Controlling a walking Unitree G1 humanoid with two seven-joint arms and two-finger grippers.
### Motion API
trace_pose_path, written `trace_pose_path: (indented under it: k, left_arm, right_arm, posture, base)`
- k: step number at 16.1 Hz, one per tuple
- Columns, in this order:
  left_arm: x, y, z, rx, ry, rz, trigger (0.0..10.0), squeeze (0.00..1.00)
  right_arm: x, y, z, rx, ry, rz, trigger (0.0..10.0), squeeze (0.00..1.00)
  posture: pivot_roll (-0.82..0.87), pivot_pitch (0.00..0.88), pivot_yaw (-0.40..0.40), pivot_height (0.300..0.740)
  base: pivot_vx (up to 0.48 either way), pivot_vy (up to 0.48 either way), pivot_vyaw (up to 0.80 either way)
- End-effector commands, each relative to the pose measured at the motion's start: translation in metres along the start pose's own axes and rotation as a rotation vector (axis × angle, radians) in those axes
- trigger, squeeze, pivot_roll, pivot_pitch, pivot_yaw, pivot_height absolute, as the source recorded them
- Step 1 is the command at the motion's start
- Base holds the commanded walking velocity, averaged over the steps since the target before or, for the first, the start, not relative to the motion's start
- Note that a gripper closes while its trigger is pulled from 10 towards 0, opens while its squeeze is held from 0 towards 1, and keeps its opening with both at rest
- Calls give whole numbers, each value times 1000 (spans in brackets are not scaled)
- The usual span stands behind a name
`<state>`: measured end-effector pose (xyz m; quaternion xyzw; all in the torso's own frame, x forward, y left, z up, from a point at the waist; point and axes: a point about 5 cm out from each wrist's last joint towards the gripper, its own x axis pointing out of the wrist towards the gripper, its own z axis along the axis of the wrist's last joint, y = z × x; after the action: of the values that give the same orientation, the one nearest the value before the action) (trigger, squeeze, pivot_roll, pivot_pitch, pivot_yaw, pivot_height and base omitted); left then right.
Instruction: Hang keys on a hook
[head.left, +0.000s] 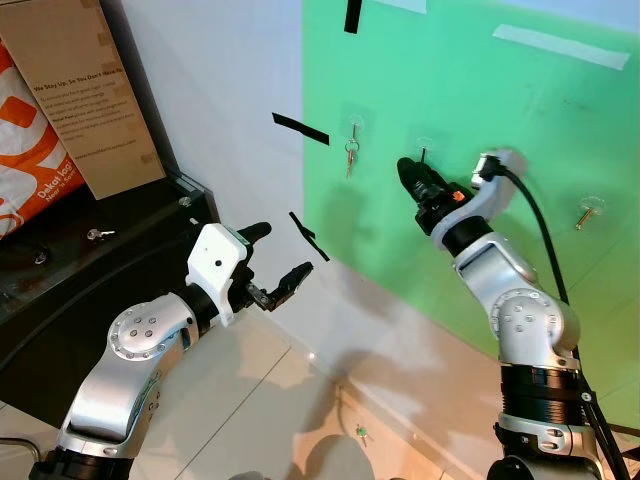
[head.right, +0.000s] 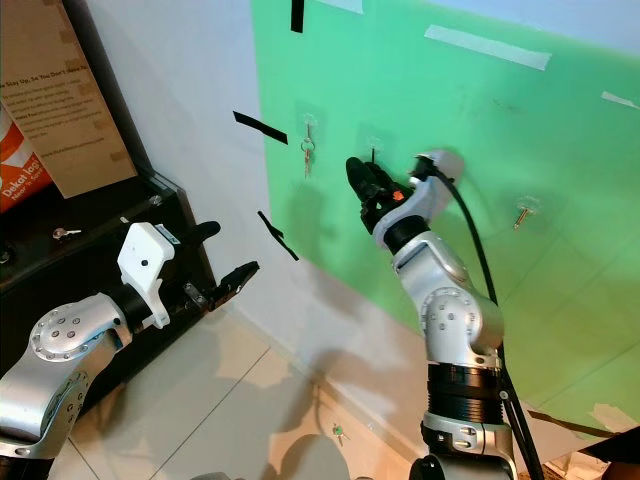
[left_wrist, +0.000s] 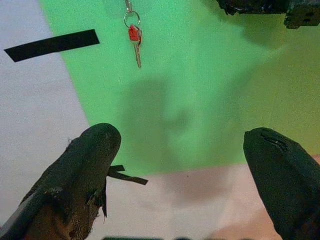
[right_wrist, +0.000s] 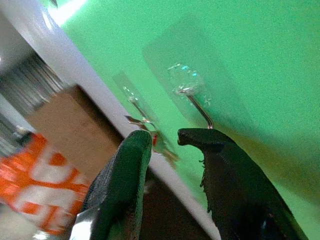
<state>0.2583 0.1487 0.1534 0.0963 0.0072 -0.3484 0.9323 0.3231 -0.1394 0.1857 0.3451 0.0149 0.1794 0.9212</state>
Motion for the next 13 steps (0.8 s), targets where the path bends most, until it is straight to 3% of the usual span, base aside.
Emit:
trace_pose_path:
  k: [1,4,7,12,13]
  left_arm:
    - [1,0,0,18,7,-8,10000,63]
    - [1,-1,-1,19,7,-15,10000,67]
    - [1,-3,-1,23,7,-22,10000,63]
    - [1,-4,-1,20,5,-18,10000,59]
    - [1,-4,-1,20,6,-16,10000,55]
  right_arm:
    - [-7,-10,14,143,-44,-26,10000,0]
    - [-5,-9,19,434,-102,8,10000,0]
    - [-3,0,32,556,-136,107,10000,0]
    - [-4,4,43,468,-139,139,10000,0]
    - [-3,6,43,336,-116,114,10000,0]
  posture:
    - [-35,0,20,740]
    - [-35,0,18,740]
    - [-34,0,8,740]
    - [-30,0,-2,740]
    - [-27,0,-3,740]
  base:
    - [0,0,0]
    - [0,0,0]
    - [0,0,0]
    - [0,0,0]
    - [0,0,0]
